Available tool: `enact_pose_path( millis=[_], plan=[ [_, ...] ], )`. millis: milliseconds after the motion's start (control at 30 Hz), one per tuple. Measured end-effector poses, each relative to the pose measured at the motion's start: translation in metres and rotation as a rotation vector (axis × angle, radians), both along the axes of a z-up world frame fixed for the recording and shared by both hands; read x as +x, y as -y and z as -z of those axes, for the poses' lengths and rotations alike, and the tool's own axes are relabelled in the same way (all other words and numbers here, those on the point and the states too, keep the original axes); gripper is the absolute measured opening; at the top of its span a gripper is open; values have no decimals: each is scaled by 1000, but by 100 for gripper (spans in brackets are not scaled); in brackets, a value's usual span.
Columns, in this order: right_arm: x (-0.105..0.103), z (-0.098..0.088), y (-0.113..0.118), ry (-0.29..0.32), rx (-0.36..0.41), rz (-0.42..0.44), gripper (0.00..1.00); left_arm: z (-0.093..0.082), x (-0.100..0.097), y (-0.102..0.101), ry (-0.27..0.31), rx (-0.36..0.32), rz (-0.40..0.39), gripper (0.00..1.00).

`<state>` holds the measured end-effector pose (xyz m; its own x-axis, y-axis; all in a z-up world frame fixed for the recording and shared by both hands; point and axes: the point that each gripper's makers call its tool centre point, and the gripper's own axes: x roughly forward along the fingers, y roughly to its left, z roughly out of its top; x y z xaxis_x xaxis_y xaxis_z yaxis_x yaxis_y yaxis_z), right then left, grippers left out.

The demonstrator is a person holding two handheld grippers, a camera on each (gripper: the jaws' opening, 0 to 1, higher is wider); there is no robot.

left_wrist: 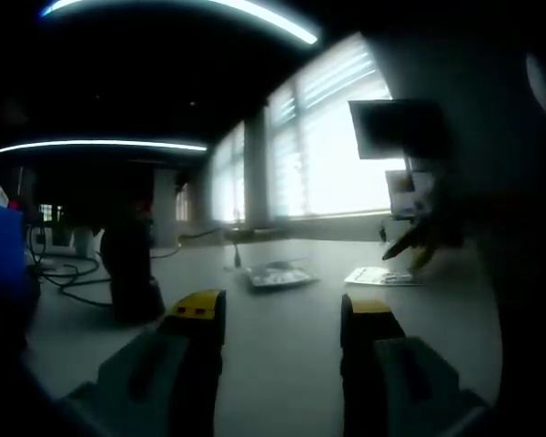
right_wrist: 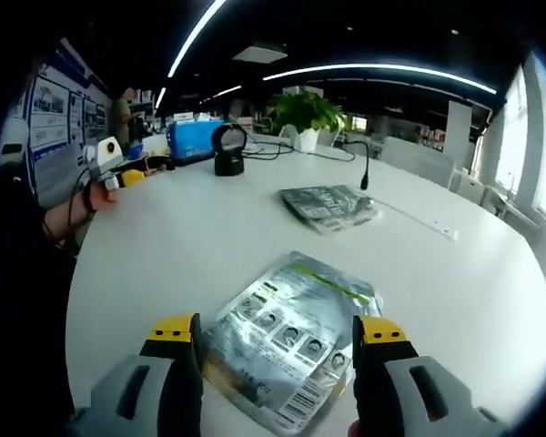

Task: Clip sheet goods on table flip sheet goods clip sheet goods scan sheet goods put sheet goods back to table

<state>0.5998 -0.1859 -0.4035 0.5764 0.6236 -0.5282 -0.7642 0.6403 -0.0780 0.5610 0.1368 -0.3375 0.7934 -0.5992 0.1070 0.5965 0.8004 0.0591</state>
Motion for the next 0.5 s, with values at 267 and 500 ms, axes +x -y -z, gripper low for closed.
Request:
enact_pose_path(
  millis=[267,500],
  plan=[
    [-5,16,-4,-25,-59,-14,64,0,0,0,0,2,-1,44],
    [-9,18,-2,-64,-12,45,64,1,0,0,-1,3,0,44]
  ],
)
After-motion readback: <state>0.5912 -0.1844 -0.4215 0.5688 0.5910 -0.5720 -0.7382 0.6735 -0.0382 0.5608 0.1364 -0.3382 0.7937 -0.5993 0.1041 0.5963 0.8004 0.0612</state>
